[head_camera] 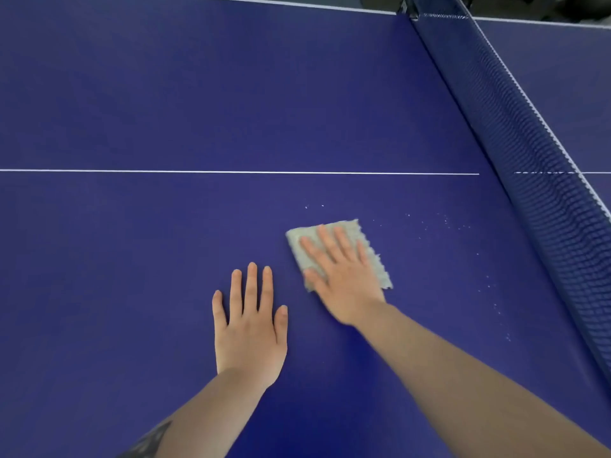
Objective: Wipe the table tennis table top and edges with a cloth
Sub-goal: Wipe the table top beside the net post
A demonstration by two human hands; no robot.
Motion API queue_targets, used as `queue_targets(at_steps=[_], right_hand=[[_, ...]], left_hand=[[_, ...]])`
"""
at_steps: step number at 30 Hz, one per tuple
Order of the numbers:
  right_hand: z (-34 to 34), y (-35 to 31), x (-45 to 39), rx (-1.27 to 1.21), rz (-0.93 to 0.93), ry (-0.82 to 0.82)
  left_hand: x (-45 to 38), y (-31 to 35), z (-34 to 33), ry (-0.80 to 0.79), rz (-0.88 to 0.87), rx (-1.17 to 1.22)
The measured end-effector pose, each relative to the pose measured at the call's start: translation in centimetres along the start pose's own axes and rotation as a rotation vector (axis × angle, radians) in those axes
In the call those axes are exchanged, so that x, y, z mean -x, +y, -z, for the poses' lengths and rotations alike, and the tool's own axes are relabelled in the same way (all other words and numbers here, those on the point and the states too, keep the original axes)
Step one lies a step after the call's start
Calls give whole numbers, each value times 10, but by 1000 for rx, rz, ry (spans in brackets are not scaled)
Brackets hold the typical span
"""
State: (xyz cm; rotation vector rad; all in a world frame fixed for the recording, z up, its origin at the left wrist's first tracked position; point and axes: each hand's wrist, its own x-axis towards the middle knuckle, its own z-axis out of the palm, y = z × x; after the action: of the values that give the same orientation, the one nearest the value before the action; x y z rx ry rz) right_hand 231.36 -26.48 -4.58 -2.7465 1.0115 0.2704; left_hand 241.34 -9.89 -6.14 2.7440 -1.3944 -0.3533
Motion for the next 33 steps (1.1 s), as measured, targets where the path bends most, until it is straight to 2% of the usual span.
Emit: queue_targets(at_steps=[2,4,8,11,13,15,17,20,21,24,27,30,33], right_hand=[[6,24,0,-20,-161,-20],[2,32,16,-11,-222,-7],[-6,7,20,27,-48,49],[2,-4,-18,55,111,8],[11,-1,-47,80,119,29],[17,14,-67,58,6,5],[17,30,-68,-6,-195,23],[10,18,-44,-34,-371,49],[7,4,-37,-29,-354,62],[7,-31,-46,-39,-151,73],[14,-18,-77,-24,-73,68],[18,40,-83,-48,-278,78],[18,90,-49,-90,-529,75]], left_hand=[[-7,-10,8,-69,-59,-47],[-24,-22,16,-89,-85,-59],[-73,-12,29,-67,8,-70],[-96,3,30,-31,81,-35],[-101,6,27,-18,103,-24],[-99,7,26,-19,106,-9],[-98,8,26,-2,114,-23],[-98,8,26,6,124,-33],[-98,9,25,7,125,-35],[-98,7,25,7,128,-45],[-99,4,23,11,138,-41],[-97,3,21,16,141,-36],[-98,6,23,15,132,-30]])
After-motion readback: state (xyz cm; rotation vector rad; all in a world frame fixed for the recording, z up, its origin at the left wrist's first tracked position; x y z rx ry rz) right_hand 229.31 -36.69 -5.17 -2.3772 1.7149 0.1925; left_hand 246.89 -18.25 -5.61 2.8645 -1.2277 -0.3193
